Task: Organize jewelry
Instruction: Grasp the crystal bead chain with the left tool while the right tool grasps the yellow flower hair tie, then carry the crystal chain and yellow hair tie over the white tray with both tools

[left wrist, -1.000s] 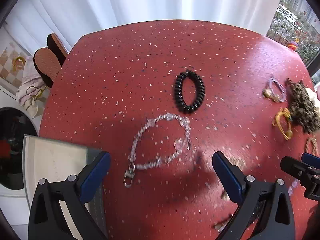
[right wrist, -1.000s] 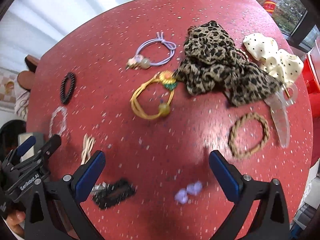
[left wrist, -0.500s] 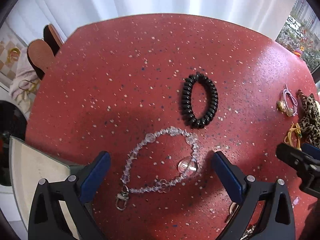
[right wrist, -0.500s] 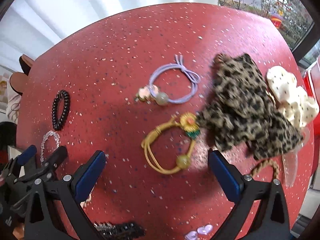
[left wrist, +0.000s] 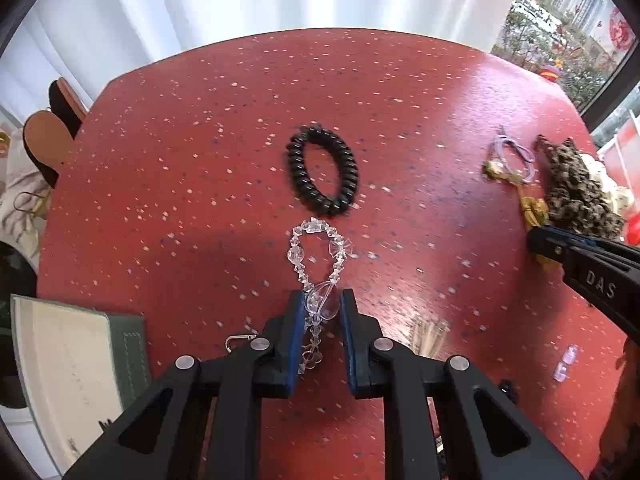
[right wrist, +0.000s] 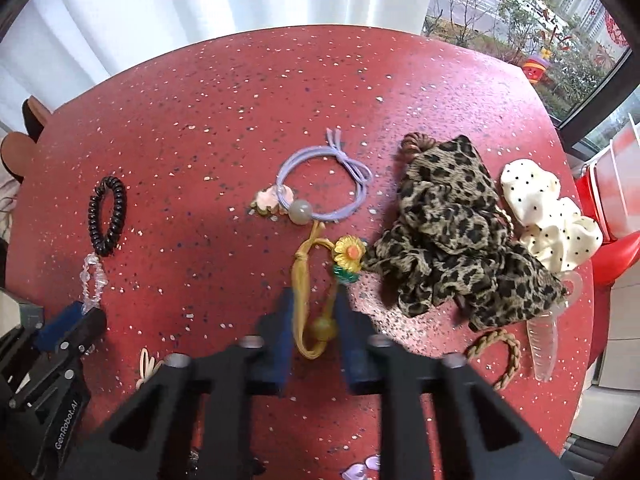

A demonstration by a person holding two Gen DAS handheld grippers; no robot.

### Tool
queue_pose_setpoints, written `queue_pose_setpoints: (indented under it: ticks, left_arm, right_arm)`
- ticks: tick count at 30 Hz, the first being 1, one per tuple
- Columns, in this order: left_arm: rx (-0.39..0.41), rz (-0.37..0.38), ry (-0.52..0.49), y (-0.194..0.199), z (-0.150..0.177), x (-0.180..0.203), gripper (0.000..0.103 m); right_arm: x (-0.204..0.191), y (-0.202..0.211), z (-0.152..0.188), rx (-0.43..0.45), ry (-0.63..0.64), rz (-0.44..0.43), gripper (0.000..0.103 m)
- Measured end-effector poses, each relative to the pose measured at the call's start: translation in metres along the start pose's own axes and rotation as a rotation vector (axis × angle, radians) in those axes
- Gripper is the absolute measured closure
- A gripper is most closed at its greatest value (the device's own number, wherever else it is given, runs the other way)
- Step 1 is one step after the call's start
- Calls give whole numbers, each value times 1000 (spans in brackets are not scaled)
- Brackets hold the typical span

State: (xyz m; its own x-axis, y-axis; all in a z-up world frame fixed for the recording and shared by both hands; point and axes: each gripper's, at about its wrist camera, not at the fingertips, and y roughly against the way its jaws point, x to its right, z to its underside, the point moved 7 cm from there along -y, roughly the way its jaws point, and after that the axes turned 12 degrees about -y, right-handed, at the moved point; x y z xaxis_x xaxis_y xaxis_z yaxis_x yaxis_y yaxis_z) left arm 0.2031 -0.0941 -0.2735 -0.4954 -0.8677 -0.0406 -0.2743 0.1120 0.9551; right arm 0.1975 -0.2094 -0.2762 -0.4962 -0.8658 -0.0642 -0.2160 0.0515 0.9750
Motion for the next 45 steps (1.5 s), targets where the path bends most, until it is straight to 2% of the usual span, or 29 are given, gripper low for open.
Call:
queue_pose_setpoints:
  ticks: [2, 9, 14, 20, 21, 33, 45]
  left_arm:
    - [13, 17, 2, 9, 4, 3, 84]
    - [54, 47, 3, 42, 19, 11, 84]
    - [81, 72, -2, 64, 28, 15, 84]
    - [95, 102, 20, 88, 41, 14, 84]
    - [97, 104, 18, 92, 42, 14, 96]
    - [98, 136, 33, 132, 83, 13, 96]
    - [97, 164, 48, 170, 133, 5, 96]
  right_arm:
    - [9, 3, -1, -4, -31, -28, 99]
    - [23, 24, 19, -75, -127, -211, 99]
    - [36, 39, 34, -105, -177, -281, 99]
    - [57, 62, 48, -115, -186, -325, 99]
    - [61, 64, 49, -116, -184, -330, 99]
    - [80, 105, 95, -135, -168, -362, 99]
    - [59, 129, 139, -174, -138, -359, 99]
